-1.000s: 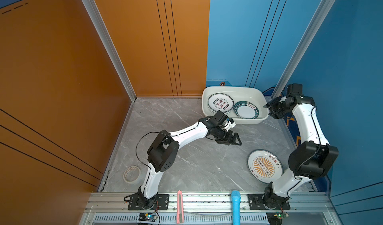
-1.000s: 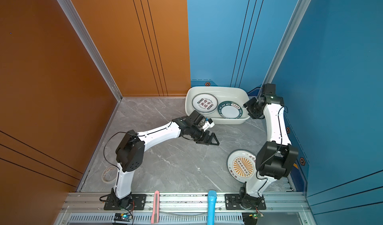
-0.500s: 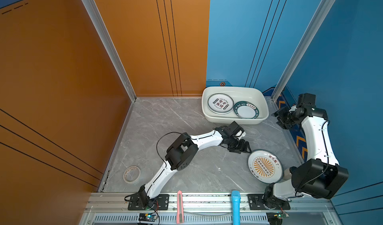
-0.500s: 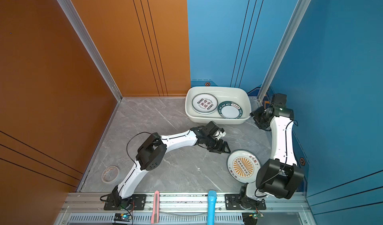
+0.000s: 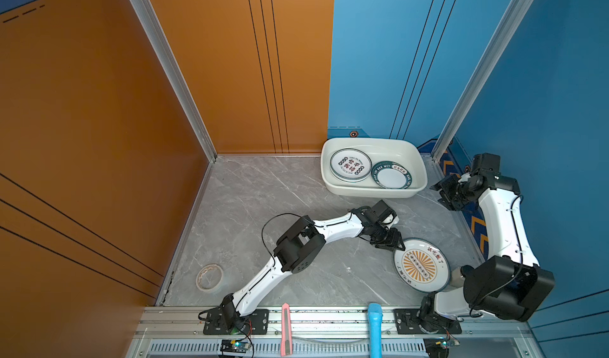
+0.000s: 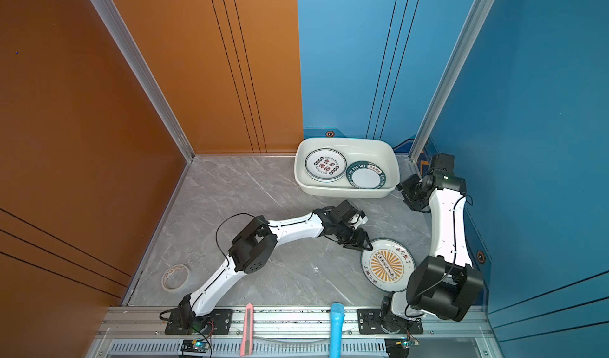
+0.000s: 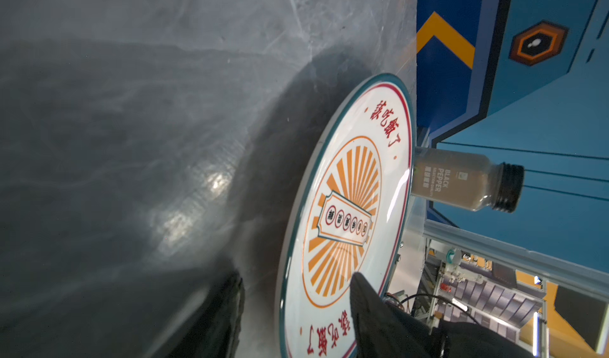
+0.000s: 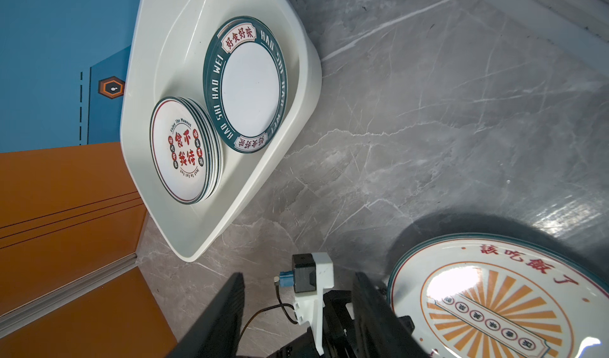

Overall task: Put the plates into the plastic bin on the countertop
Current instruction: 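Grasp the sunburst plate edge with left gripper and drag it toward the bin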

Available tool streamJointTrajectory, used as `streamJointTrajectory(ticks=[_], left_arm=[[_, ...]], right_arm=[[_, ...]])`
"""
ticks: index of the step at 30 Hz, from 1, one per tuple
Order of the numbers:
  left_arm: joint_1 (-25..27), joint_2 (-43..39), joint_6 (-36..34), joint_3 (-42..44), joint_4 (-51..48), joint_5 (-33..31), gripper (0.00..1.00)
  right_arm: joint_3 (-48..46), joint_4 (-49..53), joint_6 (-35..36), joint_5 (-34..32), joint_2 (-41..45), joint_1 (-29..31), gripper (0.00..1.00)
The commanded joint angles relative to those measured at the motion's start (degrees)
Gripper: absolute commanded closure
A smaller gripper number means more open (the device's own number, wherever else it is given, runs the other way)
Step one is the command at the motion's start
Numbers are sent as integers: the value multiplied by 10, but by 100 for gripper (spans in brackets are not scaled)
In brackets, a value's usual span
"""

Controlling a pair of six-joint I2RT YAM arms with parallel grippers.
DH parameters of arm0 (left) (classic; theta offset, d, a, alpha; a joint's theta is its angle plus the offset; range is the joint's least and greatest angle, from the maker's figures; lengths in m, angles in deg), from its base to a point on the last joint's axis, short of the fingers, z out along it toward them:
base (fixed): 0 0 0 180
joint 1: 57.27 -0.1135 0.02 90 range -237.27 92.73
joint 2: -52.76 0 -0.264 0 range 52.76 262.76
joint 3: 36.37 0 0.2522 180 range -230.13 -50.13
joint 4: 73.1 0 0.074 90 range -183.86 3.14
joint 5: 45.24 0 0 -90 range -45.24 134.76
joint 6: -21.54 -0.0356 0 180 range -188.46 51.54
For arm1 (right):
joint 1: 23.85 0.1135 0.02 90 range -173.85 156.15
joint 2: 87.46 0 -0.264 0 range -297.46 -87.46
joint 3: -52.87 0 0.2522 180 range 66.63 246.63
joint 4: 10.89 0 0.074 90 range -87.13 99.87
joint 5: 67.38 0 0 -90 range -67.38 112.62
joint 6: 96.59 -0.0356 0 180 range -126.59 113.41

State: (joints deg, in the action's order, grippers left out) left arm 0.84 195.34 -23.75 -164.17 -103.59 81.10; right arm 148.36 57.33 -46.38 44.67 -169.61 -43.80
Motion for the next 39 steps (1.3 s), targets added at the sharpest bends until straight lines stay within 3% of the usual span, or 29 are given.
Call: streamJointTrajectory(ticks=[1,6,23,27,33,39], left_arm=[[12,23,-13,-12,-37,5,52],[11,27,-27,-15,-58,4,66],[-15,5,-58,18,-80,-3,88],[-20,2,-62,20,-81,7,99],[-50,-42,-77,60,-81,10,100],[-102,-142,-86,135,-81,21,100]], right_arm=[[-13,15,8,-1,18,-4,45],[-20,15,7,-3,25,-4,45],[-26,10,-1,-6,23,-1,45],[-24,8,-4,-6,20,-1,45],[-24,-12,-6,4,15,6,45],[-20,-68,-2,37,-1,41,44]])
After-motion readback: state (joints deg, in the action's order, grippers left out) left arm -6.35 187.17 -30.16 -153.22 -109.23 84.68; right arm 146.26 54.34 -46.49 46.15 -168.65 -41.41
